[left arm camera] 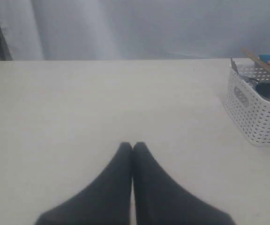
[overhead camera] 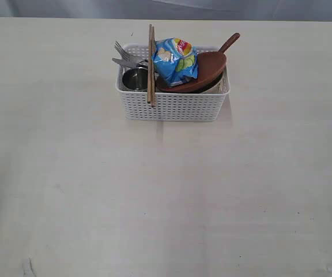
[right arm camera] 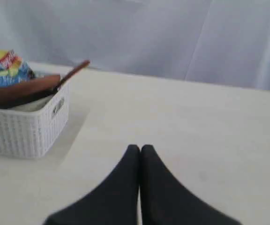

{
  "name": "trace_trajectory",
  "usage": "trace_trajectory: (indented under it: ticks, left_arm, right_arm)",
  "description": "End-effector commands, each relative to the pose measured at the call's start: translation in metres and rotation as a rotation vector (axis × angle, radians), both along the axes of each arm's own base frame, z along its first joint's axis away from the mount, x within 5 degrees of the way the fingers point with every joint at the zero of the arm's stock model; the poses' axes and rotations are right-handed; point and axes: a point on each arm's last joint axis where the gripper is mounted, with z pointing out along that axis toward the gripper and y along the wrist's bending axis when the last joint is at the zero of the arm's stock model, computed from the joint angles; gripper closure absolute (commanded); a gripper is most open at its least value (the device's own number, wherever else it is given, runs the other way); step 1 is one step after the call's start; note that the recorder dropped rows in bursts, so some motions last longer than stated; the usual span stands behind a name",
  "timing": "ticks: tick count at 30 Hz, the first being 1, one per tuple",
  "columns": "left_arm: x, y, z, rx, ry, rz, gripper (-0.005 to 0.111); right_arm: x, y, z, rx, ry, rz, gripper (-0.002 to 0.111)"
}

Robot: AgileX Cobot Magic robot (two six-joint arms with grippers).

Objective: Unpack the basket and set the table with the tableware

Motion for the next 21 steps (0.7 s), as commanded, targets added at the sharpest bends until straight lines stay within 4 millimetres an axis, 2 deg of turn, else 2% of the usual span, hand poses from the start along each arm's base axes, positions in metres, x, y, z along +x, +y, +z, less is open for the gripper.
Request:
trace_trajectory:
  ticks: [1,4,6,7,8,10,14,16,19,20,21]
  left_arm:
    - [0.0,0.0,0.0,0.006,-0.007,-0.008,0.107]
    - [0.0,0.0,0.0,0.006,-0.007,-0.008,0.107]
    - [0.0,0.0,0.0,0.006,-0.007,-0.008,0.107]
    - [0.0,0.0,0.0,0.006,-0.007,-0.008,0.107]
    - [0.0,0.0,0.0,0.006,-0.007,-0.008,0.107]
    - [0.0,0.0,0.0,0.006,-0.007,-0.008,0.107]
    - [0.0,0.0,0.0,0.006,-0.007,-0.008,0.107]
    - [0.0,0.0,0.0,0.006,-0.007,-0.008,0.107]
    - [0.0,0.0,0.0,0.006,-0.007,-0.008,0.107]
    - [0.0,0.0,0.0,0.006,-0.007,-0.008,0.107]
    - [0.0,0.0,0.0,0.006,-0.007,-0.008,0.107]
  right_arm:
    - [0.0,0.001,0.026,0.004,-0.287,0.005,0.108]
    - [-0.005,0.001,0.045,0.06,-0.5,0.018,0.108]
    - [-0.011,0.001,0.058,0.21,-0.642,0.053,0.108]
    - [-0.013,0.002,0.061,0.396,-0.67,0.099,0.108]
    - [-0.015,0.003,0.064,0.5,-0.681,0.137,0.108]
    - [-0.015,0.004,0.063,0.544,-0.663,0.164,0.108]
    - [-0.018,0.006,0.087,0.537,-0.651,0.185,0.105]
    - [-0.014,0.005,0.102,0.539,-0.602,0.159,0.095]
    - [-0.006,0.003,0.129,0.541,-0.488,0.095,0.069]
    - [-0.001,0.002,0.137,0.537,-0.426,0.063,0.057]
    - [0.01,0.0,0.148,0.5,-0.289,-0.007,0.038]
